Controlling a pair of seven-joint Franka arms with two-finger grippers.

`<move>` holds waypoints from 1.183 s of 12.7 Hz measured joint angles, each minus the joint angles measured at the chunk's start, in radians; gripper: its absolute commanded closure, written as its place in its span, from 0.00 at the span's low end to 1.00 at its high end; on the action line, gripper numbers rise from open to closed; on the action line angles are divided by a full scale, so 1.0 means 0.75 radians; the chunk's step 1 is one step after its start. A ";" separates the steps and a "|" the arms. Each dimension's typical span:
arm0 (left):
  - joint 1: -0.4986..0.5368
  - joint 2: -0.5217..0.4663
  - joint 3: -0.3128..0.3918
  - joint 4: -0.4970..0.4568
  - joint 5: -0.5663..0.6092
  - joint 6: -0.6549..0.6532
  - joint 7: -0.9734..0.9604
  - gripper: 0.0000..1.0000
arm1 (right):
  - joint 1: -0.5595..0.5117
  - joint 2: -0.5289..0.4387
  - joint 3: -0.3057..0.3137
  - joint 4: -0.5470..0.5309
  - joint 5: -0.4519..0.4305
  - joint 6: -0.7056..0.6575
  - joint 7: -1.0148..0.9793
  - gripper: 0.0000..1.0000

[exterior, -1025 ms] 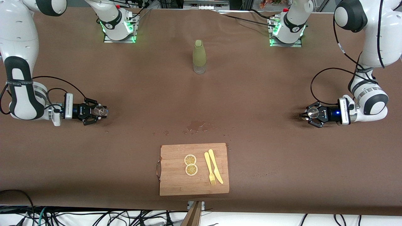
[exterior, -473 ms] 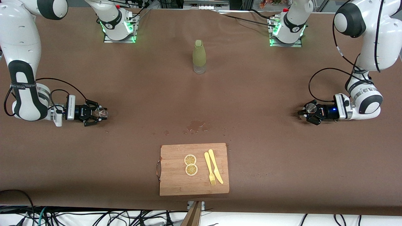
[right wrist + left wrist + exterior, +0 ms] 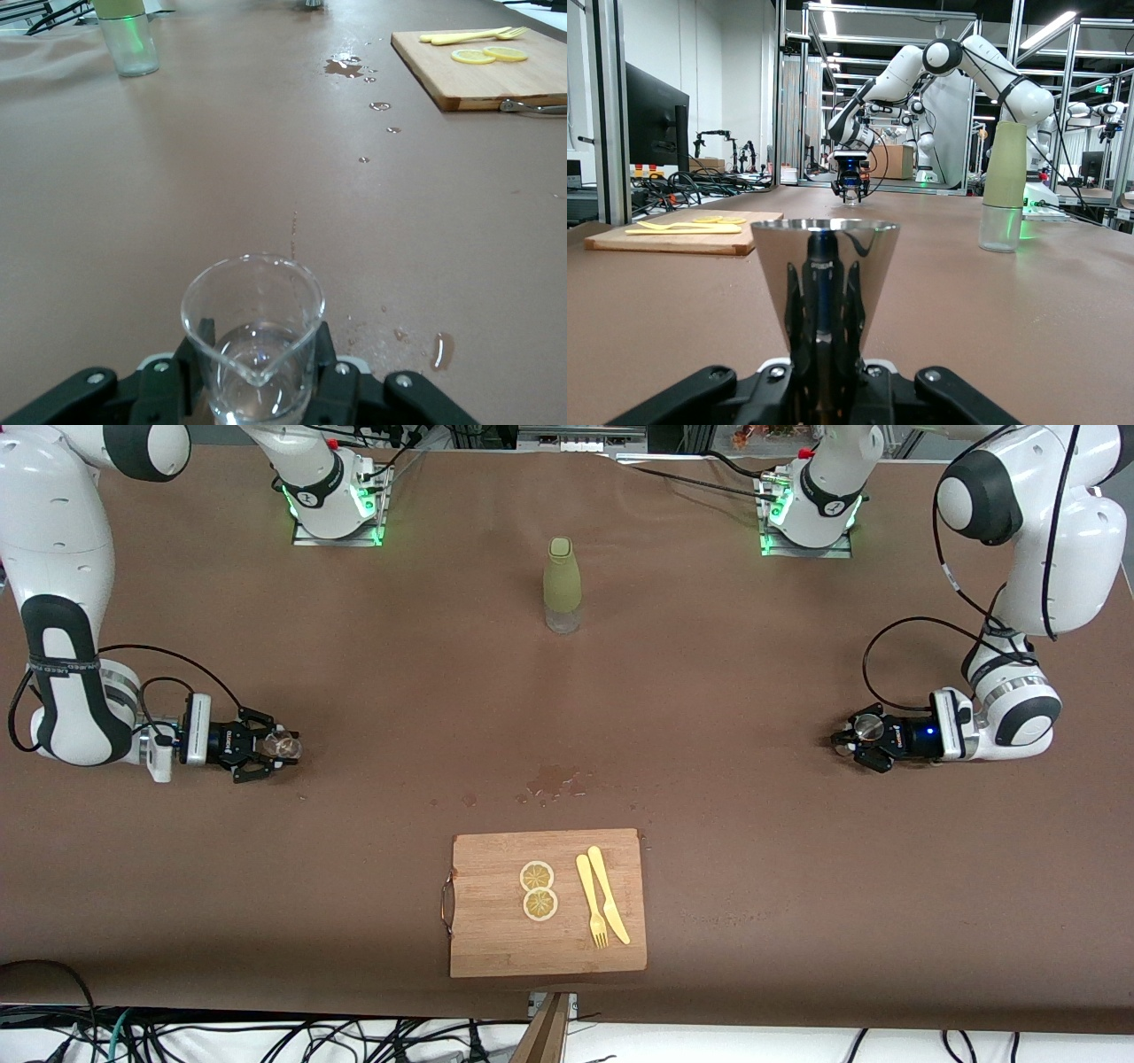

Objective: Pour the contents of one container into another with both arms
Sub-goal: 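Lower the glass with the right gripper while the left gripper lowers the jigger, then open the right gripper off the glass while the left gripper releases the jigger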

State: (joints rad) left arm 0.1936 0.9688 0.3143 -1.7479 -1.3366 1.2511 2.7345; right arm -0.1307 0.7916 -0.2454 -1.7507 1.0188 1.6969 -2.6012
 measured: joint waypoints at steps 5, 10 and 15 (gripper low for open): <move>0.002 0.001 -0.001 0.003 0.000 -0.001 0.000 0.34 | -0.001 0.000 -0.021 0.001 -0.004 0.001 0.000 0.00; 0.005 0.001 -0.001 0.003 0.000 -0.003 0.002 0.00 | -0.007 -0.002 -0.097 0.020 -0.081 0.001 0.000 0.00; 0.011 -0.017 0.045 0.029 0.009 -0.004 -0.018 0.00 | -0.015 -0.110 -0.121 0.041 -0.292 -0.004 0.156 0.00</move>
State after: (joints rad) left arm 0.2018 0.9564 0.3478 -1.7259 -1.3301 1.2482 2.7211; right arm -0.1419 0.7088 -0.3361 -1.7196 0.7998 1.6937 -2.4845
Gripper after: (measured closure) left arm 0.000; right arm 0.000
